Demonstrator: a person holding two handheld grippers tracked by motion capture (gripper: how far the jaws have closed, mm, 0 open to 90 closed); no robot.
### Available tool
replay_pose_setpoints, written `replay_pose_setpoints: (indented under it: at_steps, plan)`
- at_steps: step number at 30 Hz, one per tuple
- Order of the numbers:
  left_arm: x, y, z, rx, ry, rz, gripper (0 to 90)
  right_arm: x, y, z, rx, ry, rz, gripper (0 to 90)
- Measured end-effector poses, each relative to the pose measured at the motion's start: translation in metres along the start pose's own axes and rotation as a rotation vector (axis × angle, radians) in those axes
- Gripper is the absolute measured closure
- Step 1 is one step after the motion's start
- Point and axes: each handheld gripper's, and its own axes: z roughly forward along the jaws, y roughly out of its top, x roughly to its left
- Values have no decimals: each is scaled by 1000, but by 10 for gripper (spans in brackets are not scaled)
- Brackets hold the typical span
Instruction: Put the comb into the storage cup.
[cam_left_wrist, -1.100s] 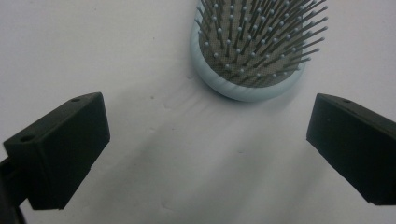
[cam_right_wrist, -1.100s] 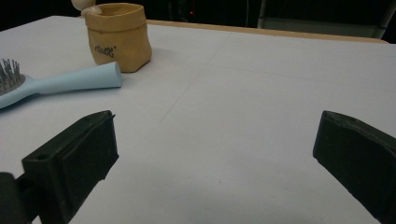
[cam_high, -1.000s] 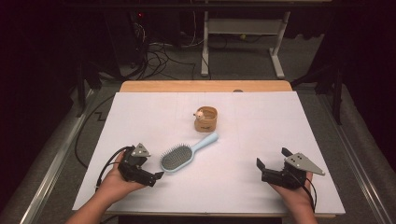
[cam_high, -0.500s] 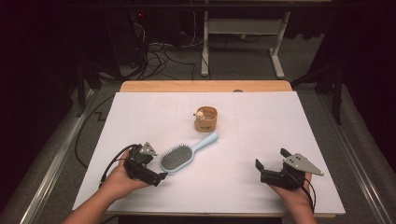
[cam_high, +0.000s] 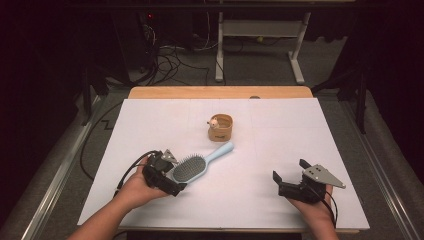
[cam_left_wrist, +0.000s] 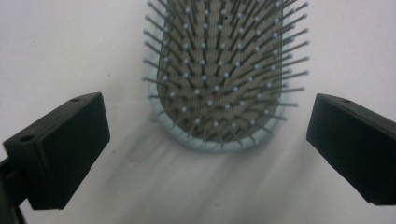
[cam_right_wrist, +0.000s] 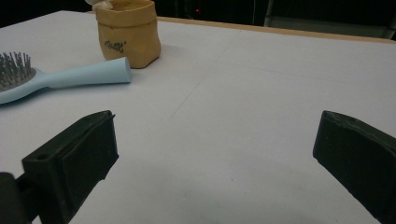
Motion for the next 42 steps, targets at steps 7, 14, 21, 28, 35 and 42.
replay_pose_setpoints:
  at_steps: [7,14,21,28,35,42]
  plan:
    - [-3,16,10,42,-1,23,0,0,0,0,0,1,-2,4]
    - [-3,27,19,75,6,38,0,0,0,0,-3,1,-3,4]
    - [-1,33,24,110,10,43,0,-1,0,0,-3,1,-2,4]
    - [0,44,28,129,16,50,1,-1,0,0,-3,1,-4,4]
    - [4,47,34,156,-14,32,13,0,1,0,-6,-1,-4,4]
    - [5,50,36,179,-19,32,11,0,1,0,-2,1,-7,4]
